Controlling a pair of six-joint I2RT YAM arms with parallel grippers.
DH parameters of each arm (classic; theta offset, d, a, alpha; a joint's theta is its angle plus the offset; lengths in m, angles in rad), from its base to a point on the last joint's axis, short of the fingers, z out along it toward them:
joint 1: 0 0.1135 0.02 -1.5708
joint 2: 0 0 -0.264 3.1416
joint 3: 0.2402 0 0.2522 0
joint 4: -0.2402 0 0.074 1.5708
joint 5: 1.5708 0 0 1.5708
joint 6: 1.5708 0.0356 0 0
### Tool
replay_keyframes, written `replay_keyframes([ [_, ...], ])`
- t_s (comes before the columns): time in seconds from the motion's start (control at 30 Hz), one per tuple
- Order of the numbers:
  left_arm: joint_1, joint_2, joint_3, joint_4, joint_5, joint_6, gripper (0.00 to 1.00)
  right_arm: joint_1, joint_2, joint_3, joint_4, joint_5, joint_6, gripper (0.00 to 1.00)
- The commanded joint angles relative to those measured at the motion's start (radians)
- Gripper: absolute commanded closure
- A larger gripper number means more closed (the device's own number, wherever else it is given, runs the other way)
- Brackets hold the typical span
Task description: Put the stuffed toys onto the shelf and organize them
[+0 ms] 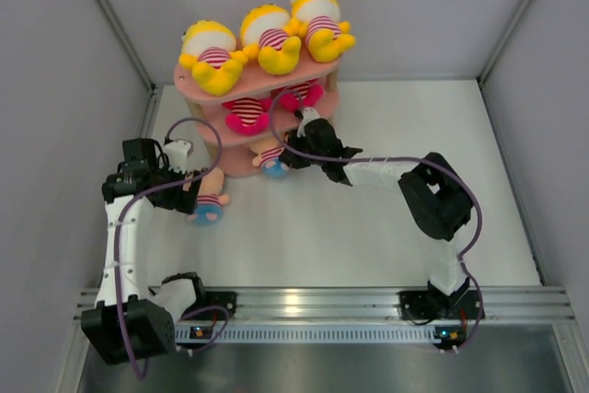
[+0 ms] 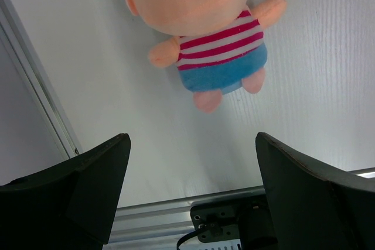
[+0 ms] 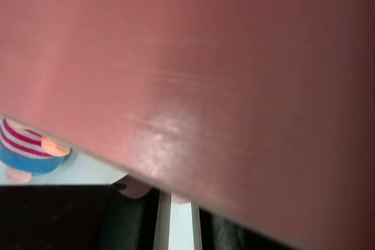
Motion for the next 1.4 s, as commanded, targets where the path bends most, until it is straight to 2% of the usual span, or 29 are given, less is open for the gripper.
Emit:
replay_keyframes([
  [0.0,-0.002,0.004,0.003,0.007,-0.008,0.01,0.06,0.013,0.006,0.038,0.089,0.054,0.019,0.84],
  [0.03,0.0,0.004,0.003,0.007,-0.01,0.01,0.06,0.011,0.006,0.038,0.088,0.057,0.018,0.72],
  [0.13,-0.002,0.004,0.001,0.007,-0.01,0.012,0.06,0.013,-0.007,0.039,0.074,0.051,0.012,0.54],
  [0.33,-0.002,-0.001,-0.011,0.007,-0.011,0.013,0.06,0.016,-0.102,-0.033,0.082,0.066,0.001,0.43],
  [0.7,0.0,0.002,-0.015,0.009,-0.004,0.009,0.06,0.065,-0.302,-0.149,0.032,0.102,-0.093,0.4],
  [0.8,0.0,0.001,-0.017,0.009,0.0,0.004,0.06,0.094,-0.31,-0.179,0.054,0.181,-0.094,0.4],
  [0.9,0.0,-0.005,-0.019,0.007,0.0,0.002,0.06,0.151,-0.276,-0.176,0.069,0.291,-0.131,0.4],
  [1.03,0.0,-0.015,-0.028,0.007,-0.03,0.012,0.06,0.287,-0.199,-0.076,0.051,0.579,-0.337,0.4],
  [1.13,-0.002,-0.015,-0.031,0.007,-0.037,0.013,0.06,0.33,-0.13,-0.035,0.074,0.715,-0.459,0.41],
  [1.3,0.0,-0.016,-0.025,0.007,-0.03,0.013,0.06,0.347,-0.028,0.016,0.112,0.824,-0.623,0.42],
  [1.37,-0.002,-0.016,-0.026,0.007,-0.027,0.015,0.06,0.352,-0.003,0.024,0.13,0.812,-0.703,0.42],
])
